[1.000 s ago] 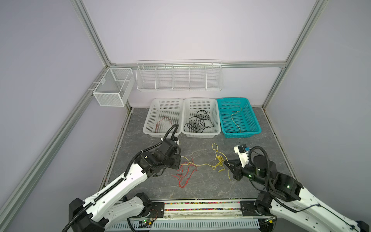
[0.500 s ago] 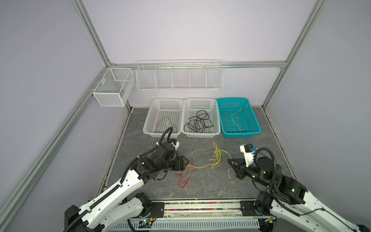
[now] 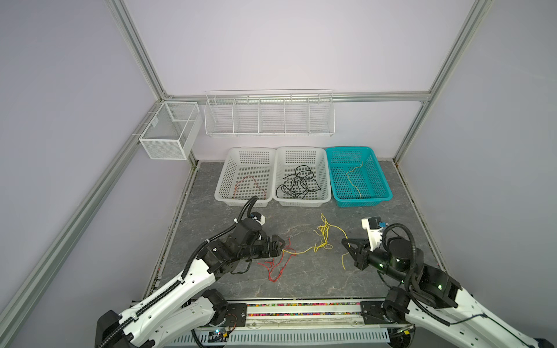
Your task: Untangle the cables
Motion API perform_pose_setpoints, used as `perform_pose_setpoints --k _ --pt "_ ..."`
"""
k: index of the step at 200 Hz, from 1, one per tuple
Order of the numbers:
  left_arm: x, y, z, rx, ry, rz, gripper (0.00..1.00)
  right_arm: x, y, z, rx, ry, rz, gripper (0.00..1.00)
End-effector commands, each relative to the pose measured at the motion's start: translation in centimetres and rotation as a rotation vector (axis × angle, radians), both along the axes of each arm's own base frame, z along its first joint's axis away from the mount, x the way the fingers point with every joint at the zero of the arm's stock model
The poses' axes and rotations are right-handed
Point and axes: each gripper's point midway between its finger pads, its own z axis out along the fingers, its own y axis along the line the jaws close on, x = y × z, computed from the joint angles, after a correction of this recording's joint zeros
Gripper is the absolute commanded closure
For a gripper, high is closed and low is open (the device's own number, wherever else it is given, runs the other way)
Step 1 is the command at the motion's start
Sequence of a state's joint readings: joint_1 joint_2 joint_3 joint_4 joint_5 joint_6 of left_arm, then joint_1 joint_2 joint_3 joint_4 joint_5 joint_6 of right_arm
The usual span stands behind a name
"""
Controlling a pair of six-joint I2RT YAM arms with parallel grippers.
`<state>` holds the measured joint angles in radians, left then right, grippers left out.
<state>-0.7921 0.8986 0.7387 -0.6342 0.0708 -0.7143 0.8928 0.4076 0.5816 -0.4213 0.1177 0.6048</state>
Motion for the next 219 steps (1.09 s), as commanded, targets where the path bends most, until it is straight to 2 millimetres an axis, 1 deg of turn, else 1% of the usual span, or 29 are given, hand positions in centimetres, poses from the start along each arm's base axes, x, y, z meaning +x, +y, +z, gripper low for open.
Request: perform_pose_setpoints --k 1,14,37,46,75,88,122,143,156,175,198,219 --pt "1.8 1.1 1.2 0.075 -0.1 0.04 0.03 0.1 -0.6 0.7 0.057 -0.017 -0.037 0.94" --pt "2.5 1.4 1.3 0.096 -0.126 0.061 0.0 -0.1 -0.9 1.1 0.076 -0.025 -0.039 0.94" --pt "3.1 1.8 1.5 0.108 -0.151 0.087 0.01 -0.3 -1.8 1.3 0.077 -0.032 -0.061 0.94" --pt "2.9 1.2 1.7 0.072 -0.148 0.067 0.01 -0.2 -1.9 1.2 0.073 -0.029 -0.07 0.94" --pt "1.1 -2.8 2.6 -0.173 -0.133 -0.085 0.0 -0.1 -1.8 1.0 0.062 -0.017 -0.073 0.94" --pt "0.5 -3.5 2.5 -0.21 -0.156 -0.145 0.01 0.1 -1.9 1.3 0.059 -0.019 -0.082 0.94" --pt "-0.3 -3.9 2.5 -0.161 -0.31 -0.266 0.04 0.4 -2.1 2.1 0.049 -0.007 -0.109 0.94" --pt "-0.9 -4.8 2.8 -0.216 -0.409 -0.282 0.07 0.6 -2.4 2.3 0.048 0.015 -0.135 0.94" --pt "-1.1 -5.0 2.9 -0.165 -0.488 -0.291 0.07 0.7 -2.5 2.4 0.058 0.036 -0.151 0.94" --pt "-1.7 -5.9 3.1 -0.103 -0.581 -0.366 0.07 0.8 -2.4 2.7 0.073 0.054 -0.161 0.94" --pt "-1.4 -6.6 3.2 -0.07 -0.649 -0.382 0.06 0.8 -1.9 3.5 0.079 0.064 -0.143 0.94" --pt "-1.1 -7.9 3.3 -0.053 -0.721 -0.427 0.06 0.7 -1.6 4.2 0.089 0.069 -0.131 0.94"
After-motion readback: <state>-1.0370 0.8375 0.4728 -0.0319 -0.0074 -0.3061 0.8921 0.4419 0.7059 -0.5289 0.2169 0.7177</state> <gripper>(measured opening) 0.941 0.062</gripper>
